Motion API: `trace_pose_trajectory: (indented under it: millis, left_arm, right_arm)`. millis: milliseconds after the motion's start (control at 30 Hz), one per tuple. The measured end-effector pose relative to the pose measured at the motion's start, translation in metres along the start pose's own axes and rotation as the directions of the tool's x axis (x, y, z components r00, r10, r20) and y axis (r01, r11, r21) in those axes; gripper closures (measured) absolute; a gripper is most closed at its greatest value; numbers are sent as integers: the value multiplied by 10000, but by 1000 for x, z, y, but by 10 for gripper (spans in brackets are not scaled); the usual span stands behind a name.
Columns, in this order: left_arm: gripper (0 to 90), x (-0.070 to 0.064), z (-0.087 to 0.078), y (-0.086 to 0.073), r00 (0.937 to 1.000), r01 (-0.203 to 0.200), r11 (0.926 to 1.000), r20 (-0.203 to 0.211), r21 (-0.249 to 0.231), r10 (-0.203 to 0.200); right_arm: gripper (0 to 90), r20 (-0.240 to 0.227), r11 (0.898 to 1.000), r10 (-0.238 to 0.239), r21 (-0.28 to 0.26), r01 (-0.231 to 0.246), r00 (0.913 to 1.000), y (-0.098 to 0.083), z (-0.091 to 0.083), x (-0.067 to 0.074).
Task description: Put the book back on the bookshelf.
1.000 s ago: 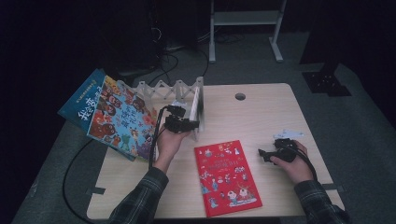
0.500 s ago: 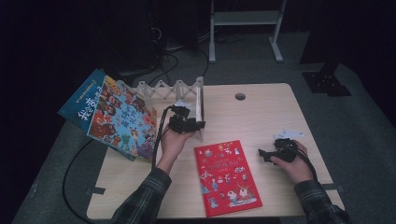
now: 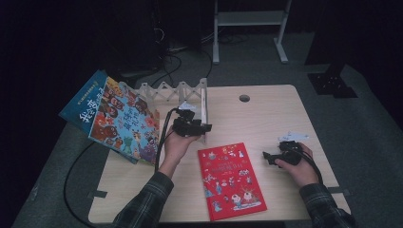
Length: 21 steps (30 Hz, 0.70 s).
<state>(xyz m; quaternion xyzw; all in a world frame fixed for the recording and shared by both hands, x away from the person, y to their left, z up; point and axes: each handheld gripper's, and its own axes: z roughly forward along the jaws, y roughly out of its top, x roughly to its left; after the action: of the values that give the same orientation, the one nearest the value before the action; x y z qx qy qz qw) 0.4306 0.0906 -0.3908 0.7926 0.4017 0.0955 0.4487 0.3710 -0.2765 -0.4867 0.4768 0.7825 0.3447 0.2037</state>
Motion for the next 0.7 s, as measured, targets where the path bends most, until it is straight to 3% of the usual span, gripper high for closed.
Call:
trace_pose_trajectory:
  millis: [200, 467, 700]
  left_arm:
    - [431, -6, 1, 5, 9999, -152, 9999, -6, -76, 152]
    - [384, 1, 0, -2, 9999, 99, 9999, 63, -52, -98]
    - [360, 1, -1, -3, 9998, 56, 10000, 178, -34, -55]
  right_arm:
    - [123, 5, 10000, 19, -5, -19, 10000, 0, 0, 0]
    - [123, -16, 10000, -4, 19, 4, 10000, 0, 0, 0]
    - [123, -5, 10000, 2, 0, -2, 10000, 0, 0, 0]
